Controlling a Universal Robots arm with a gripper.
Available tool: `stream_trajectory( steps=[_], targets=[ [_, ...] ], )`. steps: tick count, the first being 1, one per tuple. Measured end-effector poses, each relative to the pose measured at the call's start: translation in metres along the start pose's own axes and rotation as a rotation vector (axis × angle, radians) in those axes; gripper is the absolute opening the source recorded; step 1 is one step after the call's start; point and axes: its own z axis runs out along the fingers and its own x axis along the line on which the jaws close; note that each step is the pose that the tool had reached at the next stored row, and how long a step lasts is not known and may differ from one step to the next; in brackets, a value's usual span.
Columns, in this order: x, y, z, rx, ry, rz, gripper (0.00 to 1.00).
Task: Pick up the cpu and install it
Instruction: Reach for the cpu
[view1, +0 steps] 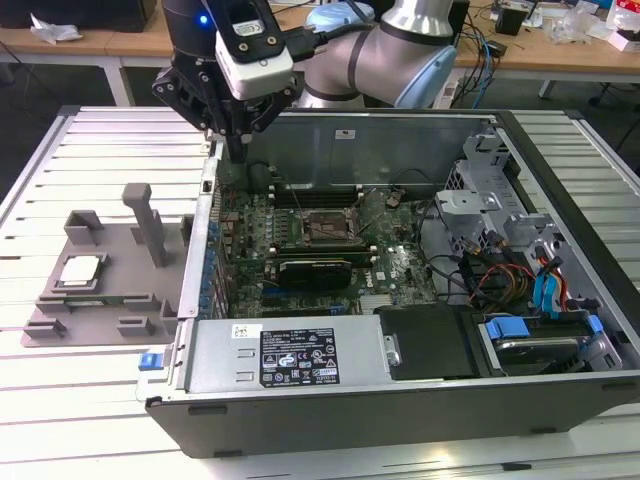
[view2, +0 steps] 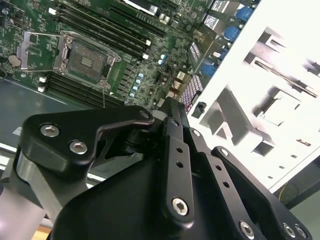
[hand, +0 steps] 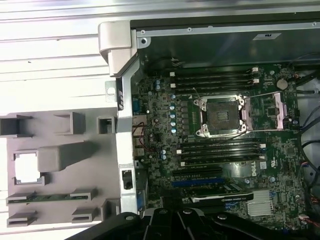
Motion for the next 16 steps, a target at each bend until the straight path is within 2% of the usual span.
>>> stream_trajectory(
  steps=[3,16],
  targets=[
    [0.004,-0.0002,-0.0001,0.0001,0.0001,0.0,0.11],
    [0.0305,-0.0004,-0.0007,0.0,-0.0001,0.0,0.11]
  ],
)
